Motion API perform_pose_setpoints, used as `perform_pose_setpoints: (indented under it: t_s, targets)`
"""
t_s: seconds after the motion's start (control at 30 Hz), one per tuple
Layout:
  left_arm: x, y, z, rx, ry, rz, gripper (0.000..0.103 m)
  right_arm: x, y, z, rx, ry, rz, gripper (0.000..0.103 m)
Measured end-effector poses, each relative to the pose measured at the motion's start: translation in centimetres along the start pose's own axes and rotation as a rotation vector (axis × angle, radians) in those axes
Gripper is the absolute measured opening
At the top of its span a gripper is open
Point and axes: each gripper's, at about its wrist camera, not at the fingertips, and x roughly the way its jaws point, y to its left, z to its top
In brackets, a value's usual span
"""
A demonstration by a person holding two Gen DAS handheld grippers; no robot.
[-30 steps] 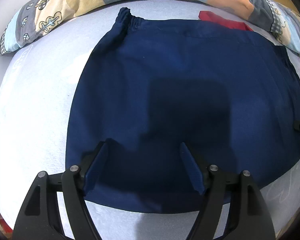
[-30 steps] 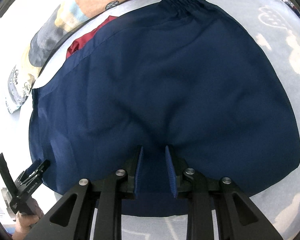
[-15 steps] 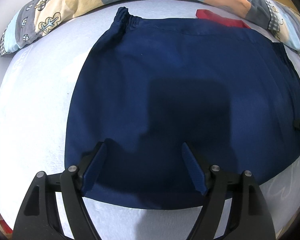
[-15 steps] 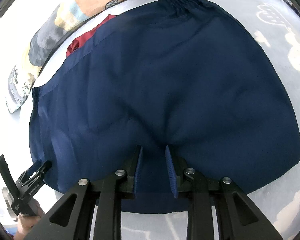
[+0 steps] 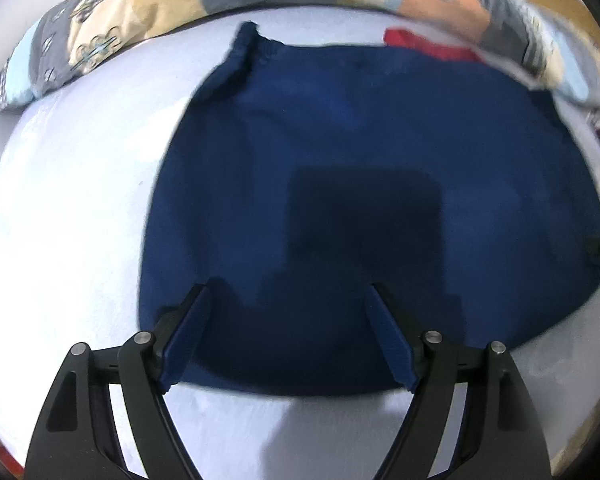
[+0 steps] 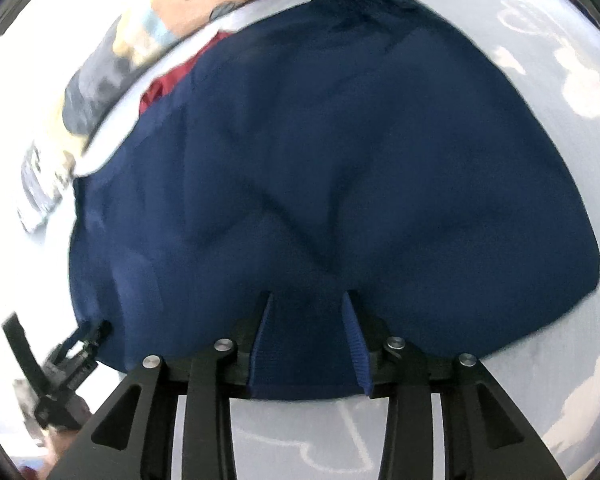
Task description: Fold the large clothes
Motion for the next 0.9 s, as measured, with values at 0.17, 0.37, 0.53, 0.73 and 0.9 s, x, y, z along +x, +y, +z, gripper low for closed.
perform_pose_setpoints:
  t_s: [0.17,0.37,0.53,0.73,0.9]
  targets:
    - [-2.4,4.3,-4.9,-0.266,0.026,-0.16,0.079,-3.1,-5.4,-3.5,0.207,-0.064,0.115,0.043]
    - [-1.9,5.5,-9.8,-0.446,0.067,-0.27,0.078,-4.3,-13.3,-8.1,0.451,-0.11,0.109,0.048]
    - [-1.0,7.6,-9.3,-0.609,0.005,-0.346,0.073,-4.1,-15.3,-6.8,0.537,-0.195,0.185,0.048]
    - [0.7,9.8,-6.5,-0.731,-0.064,-0.412,0.073,-2.4,-15.5,-3.5,0.581,-0.262,0.297,0.048]
    - [3.1,10.5,-5.1,-0.778,-0.08,-0.421,0.073,-0.4,-16.6,-1.8,0.655,-0.278,0.376,0.051]
